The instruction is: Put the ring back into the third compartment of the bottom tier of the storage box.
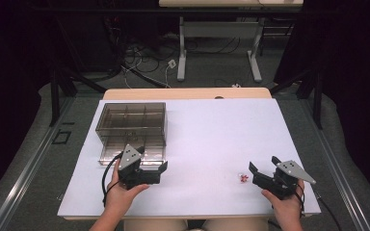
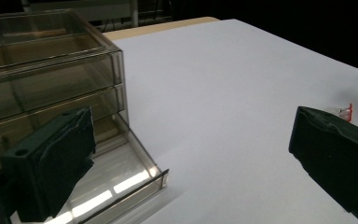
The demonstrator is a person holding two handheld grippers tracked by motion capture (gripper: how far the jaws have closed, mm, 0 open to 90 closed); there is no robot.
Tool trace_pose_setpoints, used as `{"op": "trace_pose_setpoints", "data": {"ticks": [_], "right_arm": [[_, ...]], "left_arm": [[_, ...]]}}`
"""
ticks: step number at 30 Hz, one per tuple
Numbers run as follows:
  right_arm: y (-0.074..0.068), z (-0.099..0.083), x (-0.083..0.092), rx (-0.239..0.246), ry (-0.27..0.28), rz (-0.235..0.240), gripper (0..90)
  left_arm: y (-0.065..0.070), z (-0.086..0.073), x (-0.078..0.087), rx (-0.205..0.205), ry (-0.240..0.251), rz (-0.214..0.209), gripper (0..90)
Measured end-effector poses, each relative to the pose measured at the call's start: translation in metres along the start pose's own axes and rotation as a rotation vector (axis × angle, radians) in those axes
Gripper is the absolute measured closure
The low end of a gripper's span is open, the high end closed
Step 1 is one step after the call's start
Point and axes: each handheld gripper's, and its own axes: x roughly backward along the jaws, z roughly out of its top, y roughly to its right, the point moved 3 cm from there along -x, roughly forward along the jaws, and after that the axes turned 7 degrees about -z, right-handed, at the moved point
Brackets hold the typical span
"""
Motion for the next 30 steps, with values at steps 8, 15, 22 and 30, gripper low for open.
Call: {"op": "trace_pose_setpoints", "data": {"ticks": [8, 15, 22, 30], "right_arm": [[0.0, 0.0, 0.0, -0.01, 0.011, -0.006, 10.7], [0.001, 0.001, 0.001, -0.011, 0.022, -0.009, 10.1], [0.001, 0.001, 0.001, -0.005, 0.017, -0.01, 9.8], [0.0, 0.002, 0.002, -0.006, 0.029, -0.008, 8.0]], "left_arm": [[0.01, 0.013, -0.018, -0.034, -0.012, -0.024, 0.7], [0.02, 0.026, -0.033, -0.079, -0.008, -0.044, 1.1], [0.024, 0.034, -0.044, -0.101, -0.013, -0.051, 1.6], [0.029, 0.041, -0.058, -0.118, -0.019, -0.062, 2.0]]}}
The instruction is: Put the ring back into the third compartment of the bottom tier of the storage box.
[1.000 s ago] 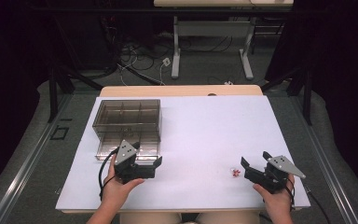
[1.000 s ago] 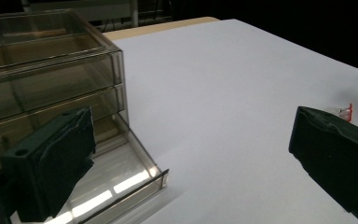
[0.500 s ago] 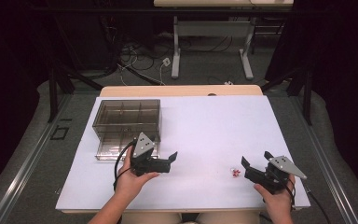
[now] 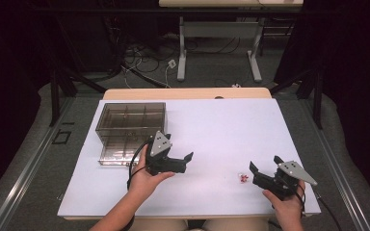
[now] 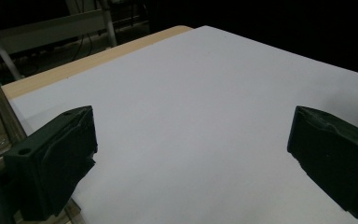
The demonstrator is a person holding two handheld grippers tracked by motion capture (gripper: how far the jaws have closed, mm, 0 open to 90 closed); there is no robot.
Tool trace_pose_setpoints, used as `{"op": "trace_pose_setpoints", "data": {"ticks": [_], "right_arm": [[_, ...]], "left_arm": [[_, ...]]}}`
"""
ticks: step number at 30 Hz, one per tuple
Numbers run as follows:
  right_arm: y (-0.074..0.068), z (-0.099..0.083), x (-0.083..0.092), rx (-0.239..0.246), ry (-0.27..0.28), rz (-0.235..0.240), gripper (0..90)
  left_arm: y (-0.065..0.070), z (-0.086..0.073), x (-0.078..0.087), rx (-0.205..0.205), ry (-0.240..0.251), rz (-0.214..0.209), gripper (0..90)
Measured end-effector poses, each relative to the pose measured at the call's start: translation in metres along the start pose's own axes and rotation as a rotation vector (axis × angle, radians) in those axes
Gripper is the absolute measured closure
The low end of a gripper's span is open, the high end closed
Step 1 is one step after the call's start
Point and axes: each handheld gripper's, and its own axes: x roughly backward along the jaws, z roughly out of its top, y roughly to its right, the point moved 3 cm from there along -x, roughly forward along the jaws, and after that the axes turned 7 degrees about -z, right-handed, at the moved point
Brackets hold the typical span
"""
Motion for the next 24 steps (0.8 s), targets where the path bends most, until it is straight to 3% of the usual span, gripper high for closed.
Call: {"op": "trace_pose_setpoints", "data": {"ticks": [11, 24], "right_arm": [[0.001, 0.001, 0.0, 0.009, 0.007, -0.007, 7.0], [0.002, 0.003, 0.002, 0.002, 0.013, -0.009, 5.9]], "left_arm": [[0.005, 0.011, -0.016, 0.008, 0.008, -0.015, 2.5], [0.031, 0.023, -0.046, 0.025, 0.028, -0.07, 2.5]]}}
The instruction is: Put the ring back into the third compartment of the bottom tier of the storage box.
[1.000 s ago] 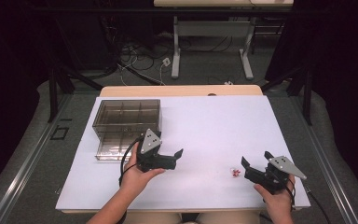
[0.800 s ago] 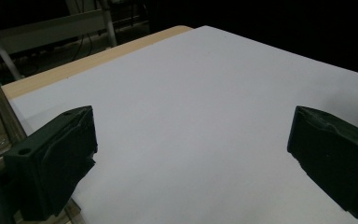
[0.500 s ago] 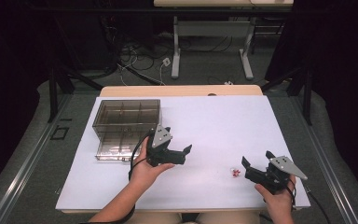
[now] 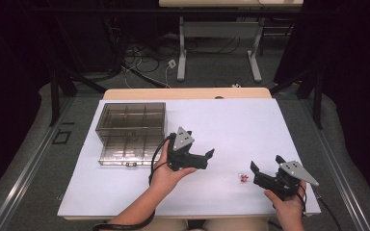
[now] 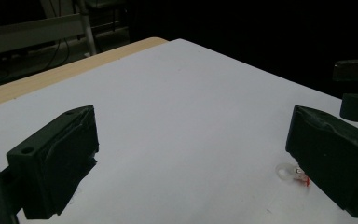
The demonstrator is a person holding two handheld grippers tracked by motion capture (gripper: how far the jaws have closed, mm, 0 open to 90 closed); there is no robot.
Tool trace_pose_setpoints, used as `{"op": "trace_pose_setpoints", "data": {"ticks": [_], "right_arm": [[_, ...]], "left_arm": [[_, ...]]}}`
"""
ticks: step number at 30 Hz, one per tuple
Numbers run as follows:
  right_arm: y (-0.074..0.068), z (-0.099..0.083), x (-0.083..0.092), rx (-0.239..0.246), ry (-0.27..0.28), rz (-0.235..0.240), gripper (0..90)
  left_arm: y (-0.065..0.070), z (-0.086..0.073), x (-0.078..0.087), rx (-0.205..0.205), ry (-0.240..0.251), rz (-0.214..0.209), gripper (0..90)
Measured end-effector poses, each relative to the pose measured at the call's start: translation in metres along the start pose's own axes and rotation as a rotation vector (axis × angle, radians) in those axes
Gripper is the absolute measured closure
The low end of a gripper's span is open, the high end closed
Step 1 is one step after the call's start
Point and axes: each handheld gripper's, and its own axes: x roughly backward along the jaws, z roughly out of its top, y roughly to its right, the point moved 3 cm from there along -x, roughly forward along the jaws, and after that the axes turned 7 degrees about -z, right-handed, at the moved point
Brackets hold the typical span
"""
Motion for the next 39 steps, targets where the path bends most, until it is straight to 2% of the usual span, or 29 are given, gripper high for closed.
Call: {"op": "trace_pose_setpoints", "data": {"ticks": [6, 14, 39], "right_arm": [[0.001, 0.002, 0.0, -0.015, 0.01, -0.017, 3.3], [0.001, 0.003, 0.002, -0.018, 0.012, -0.016, 1.4], [0.005, 0.004, 0.002, -0.027, 0.021, -0.031, 2.0]], "left_arm": [[0.01, 0.0, -0.012, 0.004, 0.002, -0.019, 2.5], [0.018, -0.004, -0.027, 0.015, -0.009, -0.033, 2.5], [0.041, -0.019, -0.066, -0.008, -0.062, -0.094, 2.6]]}}
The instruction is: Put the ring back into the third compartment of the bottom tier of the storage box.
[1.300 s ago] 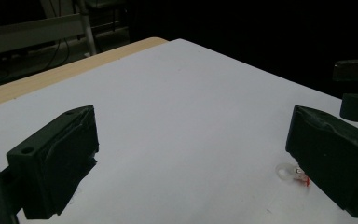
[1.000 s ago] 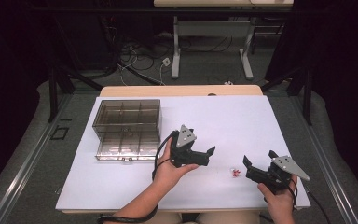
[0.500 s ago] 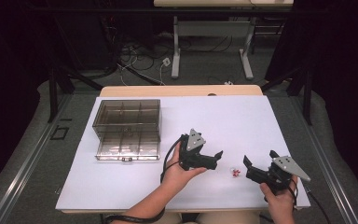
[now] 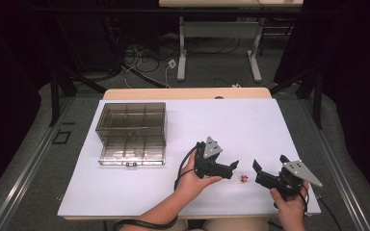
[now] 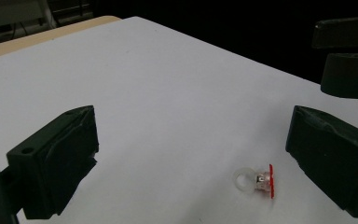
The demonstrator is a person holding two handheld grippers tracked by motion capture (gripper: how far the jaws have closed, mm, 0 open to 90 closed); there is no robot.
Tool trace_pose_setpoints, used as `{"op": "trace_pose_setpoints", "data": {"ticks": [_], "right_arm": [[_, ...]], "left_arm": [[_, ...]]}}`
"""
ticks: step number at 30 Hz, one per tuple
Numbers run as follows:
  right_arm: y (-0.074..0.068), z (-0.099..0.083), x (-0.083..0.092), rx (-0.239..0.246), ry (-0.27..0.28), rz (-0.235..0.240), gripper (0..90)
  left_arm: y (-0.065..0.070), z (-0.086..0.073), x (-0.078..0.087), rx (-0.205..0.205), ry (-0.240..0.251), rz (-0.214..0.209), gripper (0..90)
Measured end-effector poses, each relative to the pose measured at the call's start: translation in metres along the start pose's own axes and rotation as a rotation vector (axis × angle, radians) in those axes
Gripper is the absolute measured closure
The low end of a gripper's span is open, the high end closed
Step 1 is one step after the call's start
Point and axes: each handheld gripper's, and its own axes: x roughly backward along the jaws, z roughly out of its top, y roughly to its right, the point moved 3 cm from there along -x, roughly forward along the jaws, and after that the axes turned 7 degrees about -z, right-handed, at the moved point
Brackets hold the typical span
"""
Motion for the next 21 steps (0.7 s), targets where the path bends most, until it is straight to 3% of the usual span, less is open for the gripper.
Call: {"op": "trace_pose_setpoints", "data": {"ticks": [11, 21], "right_arm": [[0.001, 0.0, -0.001, -0.003, 0.007, -0.006, 2.7], [0.001, -0.001, -0.001, 0.002, 0.003, -0.006, 2.8]], "left_arm": [[0.008, -0.004, -0.013, -0.01, -0.015, -0.024, 3.1], [0.017, -0.011, -0.025, 0.008, -0.034, -0.049, 4.2]]}}
